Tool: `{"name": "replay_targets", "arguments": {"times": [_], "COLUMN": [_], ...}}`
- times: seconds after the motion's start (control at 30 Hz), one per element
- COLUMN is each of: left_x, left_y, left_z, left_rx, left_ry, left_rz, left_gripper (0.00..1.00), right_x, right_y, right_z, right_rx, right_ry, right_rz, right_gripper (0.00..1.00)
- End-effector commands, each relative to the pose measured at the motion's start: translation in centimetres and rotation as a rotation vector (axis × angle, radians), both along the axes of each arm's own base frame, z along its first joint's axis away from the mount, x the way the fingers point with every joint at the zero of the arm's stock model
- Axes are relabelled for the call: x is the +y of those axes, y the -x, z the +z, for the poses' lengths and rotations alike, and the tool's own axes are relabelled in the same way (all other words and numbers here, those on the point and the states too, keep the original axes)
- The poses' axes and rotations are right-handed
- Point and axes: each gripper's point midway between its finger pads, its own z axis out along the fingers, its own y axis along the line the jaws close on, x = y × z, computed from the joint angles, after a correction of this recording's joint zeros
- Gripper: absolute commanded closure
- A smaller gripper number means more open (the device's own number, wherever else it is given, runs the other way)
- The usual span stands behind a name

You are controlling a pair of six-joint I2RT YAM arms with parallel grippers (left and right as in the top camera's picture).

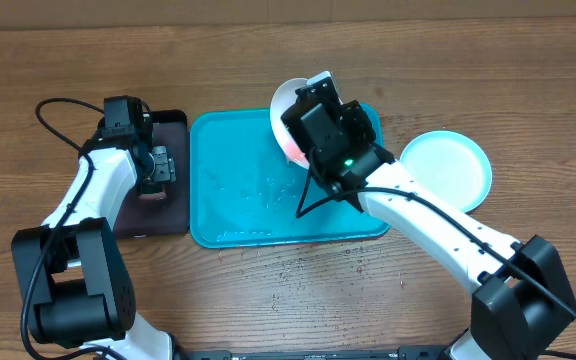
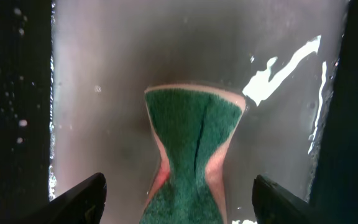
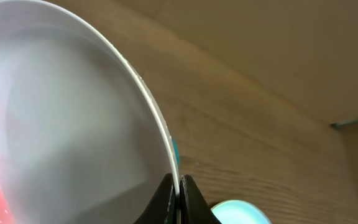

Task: Clean dirty plates on tray and stack at the side
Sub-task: 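Tilt the white plate up on its edge with the right gripper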

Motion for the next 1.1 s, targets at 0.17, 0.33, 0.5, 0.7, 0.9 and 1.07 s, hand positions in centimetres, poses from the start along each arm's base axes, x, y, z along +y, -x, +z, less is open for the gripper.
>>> {"name": "replay_targets", "arguments": {"times": [0.17,0.33,0.5,0.7,0.9,1.07], "left_x": [0.5,0.5,0.7,1.0,1.1,0.3], "left_y": [-0.5,-1.2,-2.2,-2.8,-4.0,-2.0], "left_z": [-2.1,-2.7,-2.5,-2.0,-0.1,-0.8], "left_rx": [0.019,0.002,-0.039,-0.061,-0.075,0.019], "left_ry": [-0.004,-0.006,-0.012,-0.026,-0.026,0.016], "left_rz": [0.016,0.016,0.016,0.020,0.019,0.009], "left_gripper": [0.29,0.42,0.82,0.96,0.93,0.32], "right_x": [-0.2,-0.2,-0.2,-0.2,-0.2,-0.2], "right_y": [0.2,0.2,0.2,0.2,0.2,0.2], "right_z": [4.7,4.7,4.7,4.7,4.7,4.6], "right_rx": [-0.155,-0.154,-0.154,-0.155,-0.154,-0.154], "right_ry": [0.025,0.025,0.025,0.025,0.026,0.025], "right_rz": [-0.066,-0.066,-0.066,-0.066,-0.066,-0.066], "right_gripper": [0.96,0.96,0.96,0.96,0.96,0.96]}}
